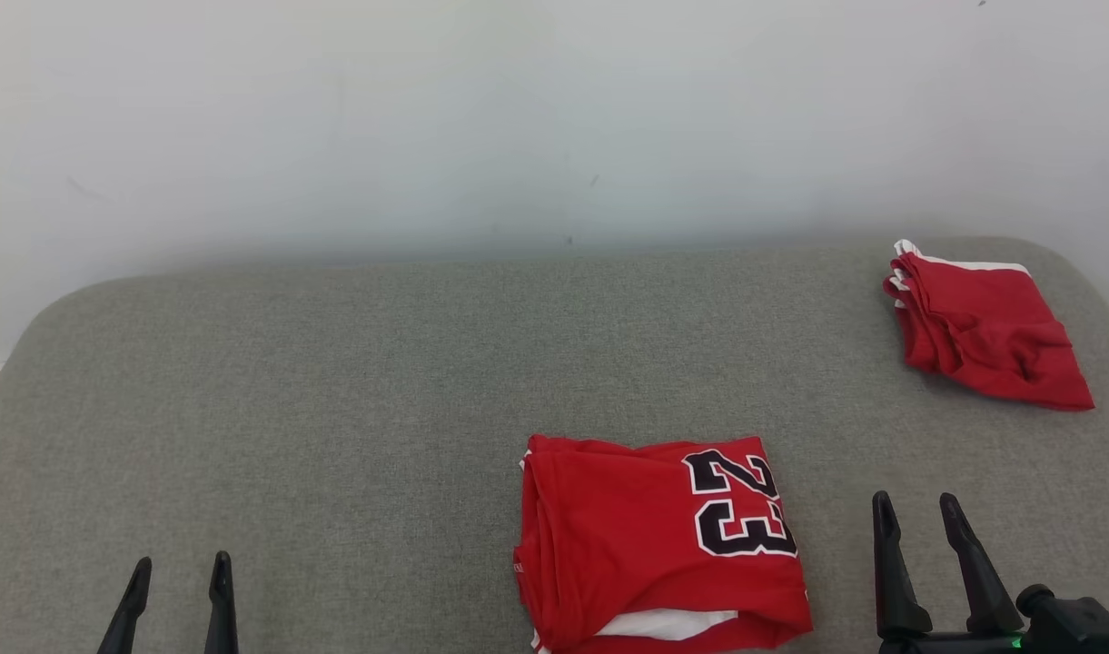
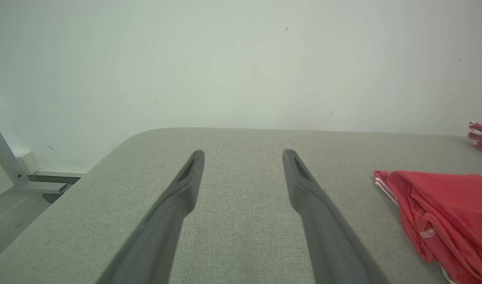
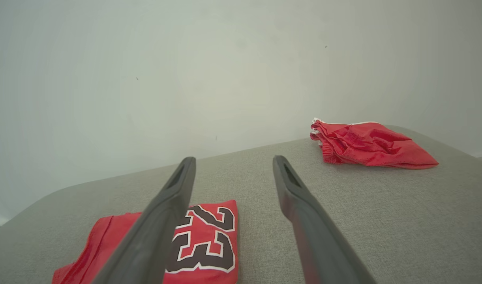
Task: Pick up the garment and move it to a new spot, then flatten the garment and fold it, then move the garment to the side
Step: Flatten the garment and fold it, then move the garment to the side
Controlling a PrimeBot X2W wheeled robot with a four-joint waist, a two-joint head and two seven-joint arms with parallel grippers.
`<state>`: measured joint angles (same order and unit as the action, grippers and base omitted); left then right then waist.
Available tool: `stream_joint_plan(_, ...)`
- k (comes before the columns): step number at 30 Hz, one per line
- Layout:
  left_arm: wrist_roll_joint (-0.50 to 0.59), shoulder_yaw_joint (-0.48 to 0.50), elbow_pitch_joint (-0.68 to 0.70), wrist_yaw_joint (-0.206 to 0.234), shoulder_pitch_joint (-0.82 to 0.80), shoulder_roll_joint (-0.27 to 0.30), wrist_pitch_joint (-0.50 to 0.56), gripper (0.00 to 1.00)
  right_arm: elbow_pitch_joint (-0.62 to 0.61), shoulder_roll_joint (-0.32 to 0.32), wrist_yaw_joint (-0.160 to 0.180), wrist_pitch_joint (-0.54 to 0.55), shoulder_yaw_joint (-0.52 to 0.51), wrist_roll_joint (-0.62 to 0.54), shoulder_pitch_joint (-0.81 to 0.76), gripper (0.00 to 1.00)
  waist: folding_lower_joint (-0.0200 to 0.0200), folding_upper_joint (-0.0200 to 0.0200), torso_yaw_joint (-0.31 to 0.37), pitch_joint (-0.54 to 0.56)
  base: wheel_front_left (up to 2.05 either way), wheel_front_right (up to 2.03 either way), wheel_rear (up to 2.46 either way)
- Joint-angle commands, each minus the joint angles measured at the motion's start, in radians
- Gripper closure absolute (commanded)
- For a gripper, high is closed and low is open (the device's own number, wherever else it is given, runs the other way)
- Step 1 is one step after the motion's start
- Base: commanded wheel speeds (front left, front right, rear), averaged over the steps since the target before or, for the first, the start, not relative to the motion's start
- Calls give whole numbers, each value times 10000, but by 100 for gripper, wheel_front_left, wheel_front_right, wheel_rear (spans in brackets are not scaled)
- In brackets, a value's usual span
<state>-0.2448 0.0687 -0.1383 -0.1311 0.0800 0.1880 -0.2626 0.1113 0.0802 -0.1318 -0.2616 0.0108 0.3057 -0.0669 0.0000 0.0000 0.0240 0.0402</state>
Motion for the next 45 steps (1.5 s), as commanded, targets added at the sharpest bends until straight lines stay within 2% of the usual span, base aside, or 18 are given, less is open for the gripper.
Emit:
stream_joint_plan(1,52,-17,38,10,143,1,-28,0,-27,-22,30,-41,10,-69,-103,0,0,0,-37,23,0,0,0)
stream_joint_plan(22,335,-191,28,10,293,95,-28,0,291,142,30,-20,447,-398,106,0,0,0,-253,90,0,0,0)
stream_joint_plan(45,217,-477,-18,10,319,314,-29,0,488,159,30,55,471,-377,147,0,0,0,-349,128,0,0,0)
